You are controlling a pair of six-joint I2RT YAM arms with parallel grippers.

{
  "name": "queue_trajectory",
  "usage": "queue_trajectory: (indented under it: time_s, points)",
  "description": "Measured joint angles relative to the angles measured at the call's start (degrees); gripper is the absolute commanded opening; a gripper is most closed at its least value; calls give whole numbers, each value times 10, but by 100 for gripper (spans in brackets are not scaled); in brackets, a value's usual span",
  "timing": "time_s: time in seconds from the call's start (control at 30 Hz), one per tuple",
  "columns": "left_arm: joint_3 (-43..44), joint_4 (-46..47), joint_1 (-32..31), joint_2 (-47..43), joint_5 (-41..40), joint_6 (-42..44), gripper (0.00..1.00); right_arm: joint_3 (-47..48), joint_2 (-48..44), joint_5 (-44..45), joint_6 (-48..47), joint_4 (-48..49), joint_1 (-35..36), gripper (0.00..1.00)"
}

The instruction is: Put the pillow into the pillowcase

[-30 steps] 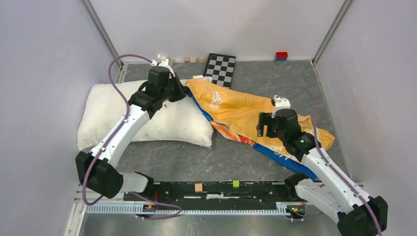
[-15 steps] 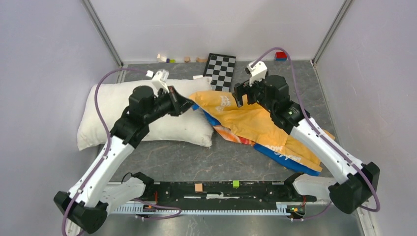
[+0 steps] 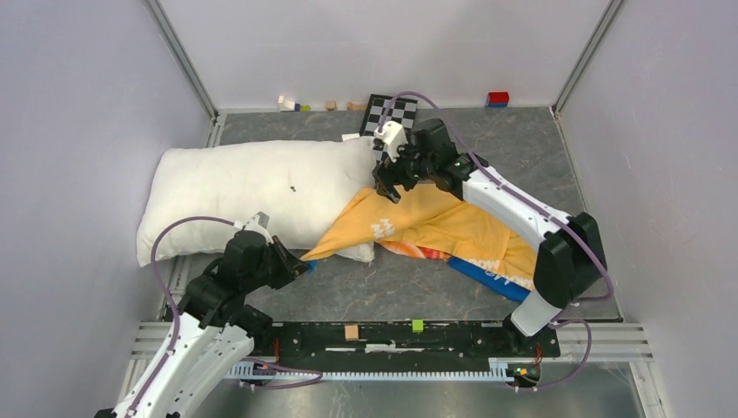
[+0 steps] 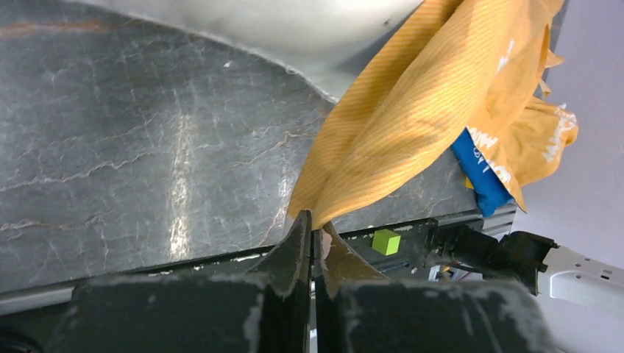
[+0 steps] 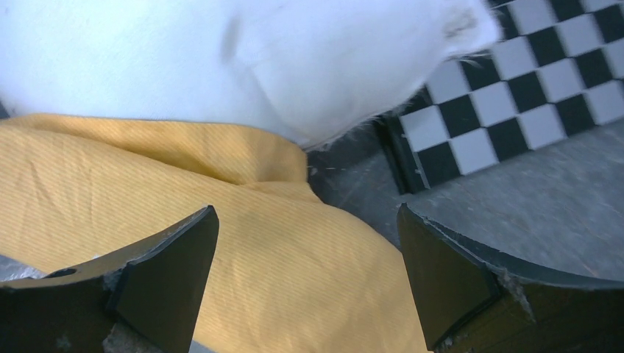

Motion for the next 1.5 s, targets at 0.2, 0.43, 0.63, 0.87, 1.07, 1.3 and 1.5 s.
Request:
queue_trajectory:
  time_s: [0.2, 0.43, 0.63, 0.87, 1.07, 1.3, 1.5]
  points:
    - [-4, -22, 0, -1, -23, -16, 2, 11, 55, -67, -25, -36, 15, 98]
    - [19, -22, 0, 41, -33, -7, 2, -38, 52, -115, -41, -40, 56, 98]
    - [130, 40, 0, 165, -32, 29, 2, -116, 20, -132, -39, -22, 81, 56]
    - [251, 184, 0, 304, 1, 46, 3, -134, -16, -132, -18, -4, 80, 0]
    - [356, 292, 0, 418, 65, 49, 16, 2, -33, -28, 28, -73, 78, 0]
    - [435, 385, -5, 488, 117, 50, 84, 346, -28, 226, 119, -143, 47, 0]
    - [403, 414, -42, 467, 116, 54, 90, 396, -65, 398, 166, -104, 35, 0]
